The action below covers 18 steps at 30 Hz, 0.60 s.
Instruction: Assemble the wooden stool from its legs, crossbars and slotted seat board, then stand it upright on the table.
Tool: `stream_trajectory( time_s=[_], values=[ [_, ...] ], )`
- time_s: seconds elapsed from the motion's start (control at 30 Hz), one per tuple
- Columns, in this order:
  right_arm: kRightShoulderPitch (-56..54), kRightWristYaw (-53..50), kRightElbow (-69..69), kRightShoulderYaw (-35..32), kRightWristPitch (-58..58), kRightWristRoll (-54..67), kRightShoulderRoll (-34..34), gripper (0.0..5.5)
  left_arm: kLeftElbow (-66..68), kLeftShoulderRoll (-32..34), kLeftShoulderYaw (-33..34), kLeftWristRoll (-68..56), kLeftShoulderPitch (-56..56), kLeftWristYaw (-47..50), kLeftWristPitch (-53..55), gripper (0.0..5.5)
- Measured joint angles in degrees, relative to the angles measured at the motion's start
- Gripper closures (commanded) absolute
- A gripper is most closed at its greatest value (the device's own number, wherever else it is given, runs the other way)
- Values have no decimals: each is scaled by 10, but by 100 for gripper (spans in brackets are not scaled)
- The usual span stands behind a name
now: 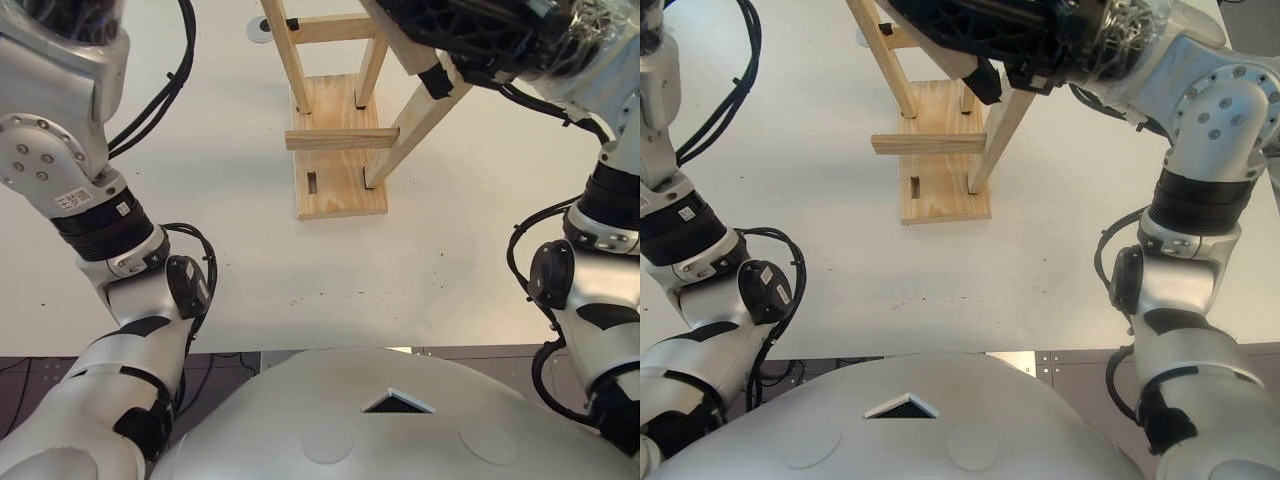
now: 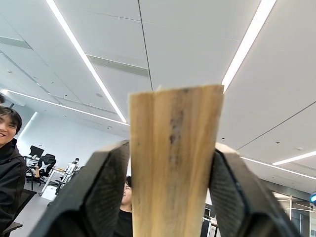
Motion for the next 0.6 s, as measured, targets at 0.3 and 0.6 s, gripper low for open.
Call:
stream_trajectory(
  time_s=[0.3,0.6],
  values=[
    [0,15,0,7,-24,-16,-15,348,-5,-12,-8,3,1,11,-12,347],
    [-3,9,0,28,-49,-60,-18,239,51,-36,75,-29,1,18,-86,349]
  ],
)
